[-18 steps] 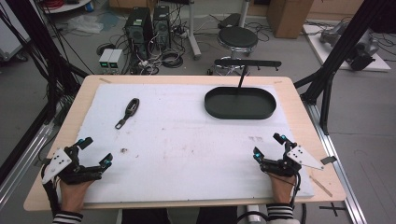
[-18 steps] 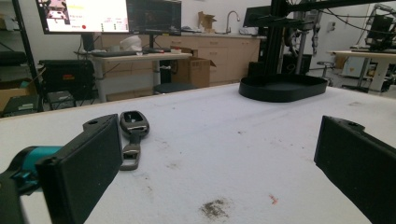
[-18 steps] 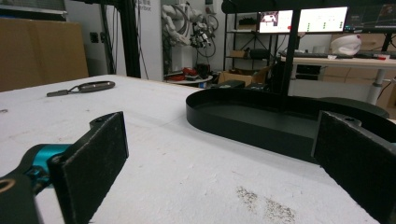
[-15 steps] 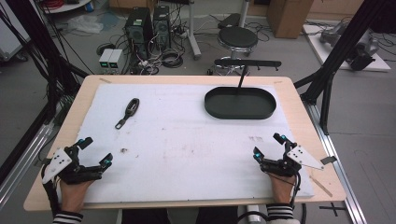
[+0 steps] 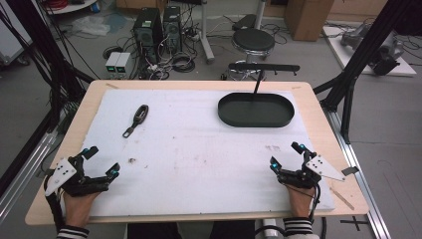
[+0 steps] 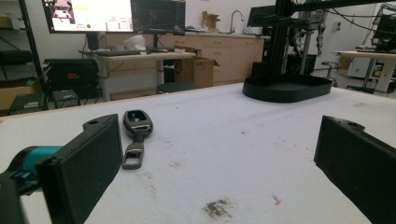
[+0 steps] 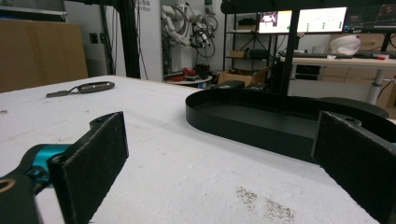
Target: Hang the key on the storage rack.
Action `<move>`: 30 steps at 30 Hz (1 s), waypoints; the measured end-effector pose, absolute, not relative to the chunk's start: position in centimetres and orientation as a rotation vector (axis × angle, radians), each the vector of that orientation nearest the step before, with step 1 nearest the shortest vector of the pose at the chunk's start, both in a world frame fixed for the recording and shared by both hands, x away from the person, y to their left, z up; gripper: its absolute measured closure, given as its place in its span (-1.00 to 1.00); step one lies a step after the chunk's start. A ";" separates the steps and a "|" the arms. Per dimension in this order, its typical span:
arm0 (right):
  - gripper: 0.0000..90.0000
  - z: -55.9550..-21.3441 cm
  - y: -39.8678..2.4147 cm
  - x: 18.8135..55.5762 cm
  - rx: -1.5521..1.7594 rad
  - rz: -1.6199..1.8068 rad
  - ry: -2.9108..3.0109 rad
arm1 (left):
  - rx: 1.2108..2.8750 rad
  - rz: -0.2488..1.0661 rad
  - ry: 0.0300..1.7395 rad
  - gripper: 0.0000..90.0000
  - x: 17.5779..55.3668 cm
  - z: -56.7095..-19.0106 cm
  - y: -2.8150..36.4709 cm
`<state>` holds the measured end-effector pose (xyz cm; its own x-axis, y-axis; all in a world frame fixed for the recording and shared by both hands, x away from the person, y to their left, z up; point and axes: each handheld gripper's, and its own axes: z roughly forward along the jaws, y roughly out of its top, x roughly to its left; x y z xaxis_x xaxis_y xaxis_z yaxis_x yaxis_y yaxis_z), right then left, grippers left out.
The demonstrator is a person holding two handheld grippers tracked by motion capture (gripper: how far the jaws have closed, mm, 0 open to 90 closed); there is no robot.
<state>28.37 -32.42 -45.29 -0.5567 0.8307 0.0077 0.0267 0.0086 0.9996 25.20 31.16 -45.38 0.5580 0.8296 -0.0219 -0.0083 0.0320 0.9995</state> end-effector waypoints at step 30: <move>-0.94 -45.3 -32.3 28.3 0.899 1.617 1.653 | 1.704 0.699 0.814 -0.96 31.5 -37.1 31.6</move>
